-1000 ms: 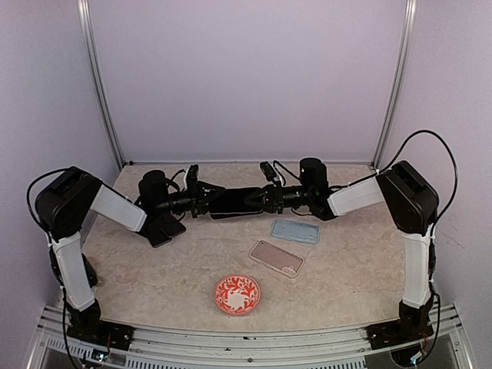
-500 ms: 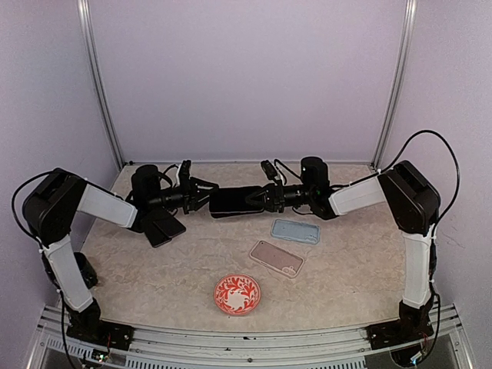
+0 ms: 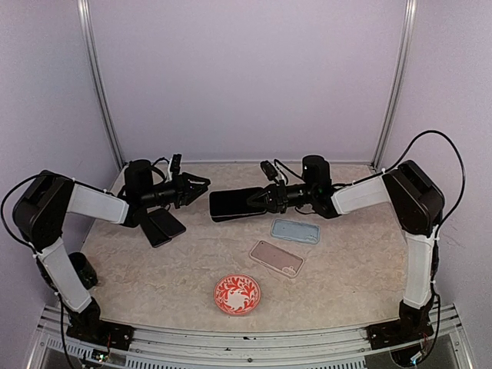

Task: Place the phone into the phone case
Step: Press the top left corner of the phone case.

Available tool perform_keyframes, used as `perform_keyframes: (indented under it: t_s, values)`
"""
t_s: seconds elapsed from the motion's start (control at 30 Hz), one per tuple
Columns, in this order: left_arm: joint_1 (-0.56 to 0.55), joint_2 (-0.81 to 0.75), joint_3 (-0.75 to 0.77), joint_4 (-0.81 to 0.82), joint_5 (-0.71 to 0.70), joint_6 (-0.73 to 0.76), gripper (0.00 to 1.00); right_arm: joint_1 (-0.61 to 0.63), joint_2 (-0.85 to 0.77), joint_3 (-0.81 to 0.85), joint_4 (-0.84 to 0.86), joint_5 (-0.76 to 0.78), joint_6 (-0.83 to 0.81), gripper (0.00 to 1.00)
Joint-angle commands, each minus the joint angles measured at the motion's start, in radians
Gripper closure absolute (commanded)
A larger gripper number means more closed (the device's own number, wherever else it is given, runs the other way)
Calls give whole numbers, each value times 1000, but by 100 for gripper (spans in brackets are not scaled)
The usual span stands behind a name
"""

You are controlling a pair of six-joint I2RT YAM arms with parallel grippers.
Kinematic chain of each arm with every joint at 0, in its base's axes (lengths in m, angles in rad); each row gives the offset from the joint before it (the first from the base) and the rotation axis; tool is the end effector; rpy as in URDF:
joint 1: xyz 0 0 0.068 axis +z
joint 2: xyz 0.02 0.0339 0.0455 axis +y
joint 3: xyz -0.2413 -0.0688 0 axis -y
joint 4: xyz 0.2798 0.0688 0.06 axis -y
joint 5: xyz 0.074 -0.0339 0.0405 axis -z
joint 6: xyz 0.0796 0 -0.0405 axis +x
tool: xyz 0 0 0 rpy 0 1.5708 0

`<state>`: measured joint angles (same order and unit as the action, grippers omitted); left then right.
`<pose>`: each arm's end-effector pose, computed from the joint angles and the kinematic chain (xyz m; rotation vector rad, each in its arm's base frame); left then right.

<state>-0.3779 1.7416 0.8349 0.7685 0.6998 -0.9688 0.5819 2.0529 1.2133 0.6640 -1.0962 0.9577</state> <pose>0.3662 -0.2005 0.1494 0.0237 1.9529 -1.5415 0.3555 0.3186 0.1398 -0.6053 2.0655 1.9577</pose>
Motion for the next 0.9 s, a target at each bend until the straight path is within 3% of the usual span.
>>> perform_keyframes:
  t_s: [0.0,0.2,0.67,0.87]
  values:
    - [-15,-13,-5,-26,26,54,65,-3,-75,5,90,-101,-35,100]
    - [-52,0,17,-26,78,75,65,-1,-88,11,62,-158,-107,100]
    - [-93,38,9,129,204,-44,64,6,-133,78,-392,-100,-537,100]
    - [-101,34,6,124,230,-48,64,5,-132,96,-448,-73,-594,100]
